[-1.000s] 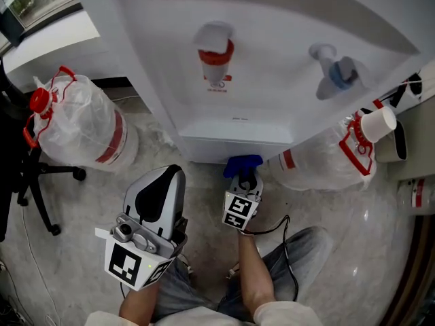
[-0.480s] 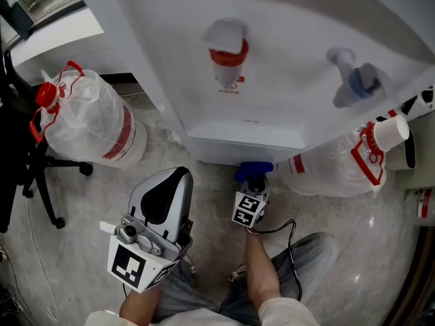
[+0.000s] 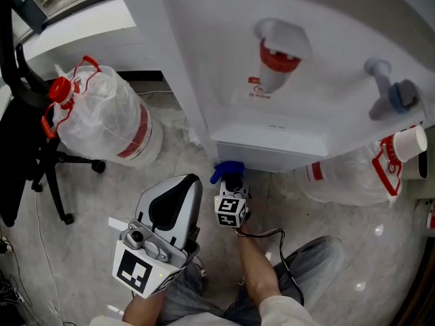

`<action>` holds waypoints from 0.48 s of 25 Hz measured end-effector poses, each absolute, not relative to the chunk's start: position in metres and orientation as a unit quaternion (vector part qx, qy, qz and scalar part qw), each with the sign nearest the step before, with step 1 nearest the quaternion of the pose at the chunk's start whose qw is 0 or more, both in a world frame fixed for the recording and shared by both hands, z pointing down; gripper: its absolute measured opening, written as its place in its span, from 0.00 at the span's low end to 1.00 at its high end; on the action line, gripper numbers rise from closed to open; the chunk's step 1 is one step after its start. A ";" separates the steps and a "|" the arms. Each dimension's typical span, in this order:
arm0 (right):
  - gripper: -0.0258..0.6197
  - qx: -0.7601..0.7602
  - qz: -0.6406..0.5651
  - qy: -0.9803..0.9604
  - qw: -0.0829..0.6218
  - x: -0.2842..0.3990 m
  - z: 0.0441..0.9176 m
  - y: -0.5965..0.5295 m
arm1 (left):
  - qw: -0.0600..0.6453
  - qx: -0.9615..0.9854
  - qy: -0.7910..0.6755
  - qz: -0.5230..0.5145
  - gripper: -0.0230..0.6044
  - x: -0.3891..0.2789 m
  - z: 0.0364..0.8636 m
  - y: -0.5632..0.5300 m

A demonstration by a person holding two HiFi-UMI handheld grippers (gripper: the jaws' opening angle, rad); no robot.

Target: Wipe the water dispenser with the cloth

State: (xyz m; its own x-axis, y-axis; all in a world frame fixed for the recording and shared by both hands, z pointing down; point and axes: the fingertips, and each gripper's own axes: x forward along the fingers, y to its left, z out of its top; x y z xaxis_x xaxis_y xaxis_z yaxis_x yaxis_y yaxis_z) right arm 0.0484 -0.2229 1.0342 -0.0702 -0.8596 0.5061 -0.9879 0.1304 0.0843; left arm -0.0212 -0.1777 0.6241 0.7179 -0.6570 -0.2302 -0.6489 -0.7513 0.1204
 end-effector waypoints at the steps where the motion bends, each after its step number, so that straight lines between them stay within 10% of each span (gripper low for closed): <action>1: 0.19 0.639 0.142 -0.722 0.222 0.041 1.033 -0.226 | 0.017 0.927 -0.353 -0.128 0.05 -0.023 0.625 -0.177; 12: 0.19 0.657 0.133 -0.708 0.222 0.054 1.026 -0.223 | 0.009 0.924 -0.359 -0.130 0.05 -0.034 0.625 -0.180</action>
State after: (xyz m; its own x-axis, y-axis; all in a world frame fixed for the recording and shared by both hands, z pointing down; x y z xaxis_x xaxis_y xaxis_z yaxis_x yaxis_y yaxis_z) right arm 0.0543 -0.2228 1.0260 -0.0380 -0.8713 0.4893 -0.9895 0.1013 0.1035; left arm -0.0336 -0.1802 0.6247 0.7089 -0.6652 -0.2344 -0.6606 -0.7427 0.1095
